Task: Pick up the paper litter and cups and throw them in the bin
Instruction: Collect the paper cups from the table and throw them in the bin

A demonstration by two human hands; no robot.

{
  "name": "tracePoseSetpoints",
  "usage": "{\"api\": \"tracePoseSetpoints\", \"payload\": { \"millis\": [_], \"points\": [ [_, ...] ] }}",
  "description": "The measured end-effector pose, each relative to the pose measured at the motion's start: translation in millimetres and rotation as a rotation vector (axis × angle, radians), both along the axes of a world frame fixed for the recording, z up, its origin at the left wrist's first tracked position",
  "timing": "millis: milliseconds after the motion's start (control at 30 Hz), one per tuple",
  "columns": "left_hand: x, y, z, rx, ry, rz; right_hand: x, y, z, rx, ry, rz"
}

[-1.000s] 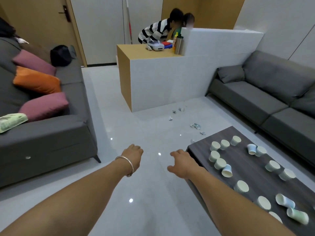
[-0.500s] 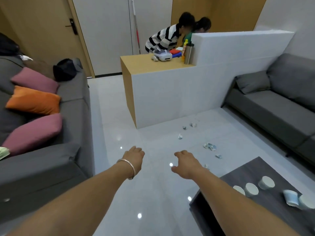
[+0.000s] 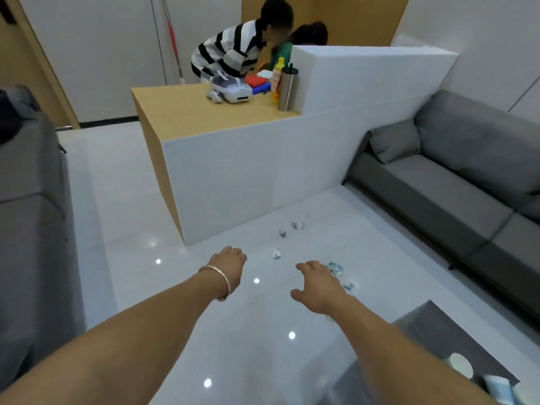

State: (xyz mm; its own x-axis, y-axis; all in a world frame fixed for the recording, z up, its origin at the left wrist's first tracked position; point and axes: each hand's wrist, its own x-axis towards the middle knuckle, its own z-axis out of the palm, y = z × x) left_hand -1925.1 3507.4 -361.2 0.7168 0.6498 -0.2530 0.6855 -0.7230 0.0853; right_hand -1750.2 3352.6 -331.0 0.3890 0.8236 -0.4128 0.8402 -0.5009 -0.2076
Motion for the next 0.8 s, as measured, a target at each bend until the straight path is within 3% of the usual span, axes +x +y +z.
{"api": "tracePoseSetpoints", "payload": {
  "millis": [633, 800],
  "points": [
    [301, 200, -53, -0.200, 0.154, -0.163, 274, 166, -87, -0.101, 0.190, -0.274],
    [391, 224, -117, -0.306, 0.231, -0.294, 340, 177, -139, -0.171, 0.221, -0.412]
  ]
}}
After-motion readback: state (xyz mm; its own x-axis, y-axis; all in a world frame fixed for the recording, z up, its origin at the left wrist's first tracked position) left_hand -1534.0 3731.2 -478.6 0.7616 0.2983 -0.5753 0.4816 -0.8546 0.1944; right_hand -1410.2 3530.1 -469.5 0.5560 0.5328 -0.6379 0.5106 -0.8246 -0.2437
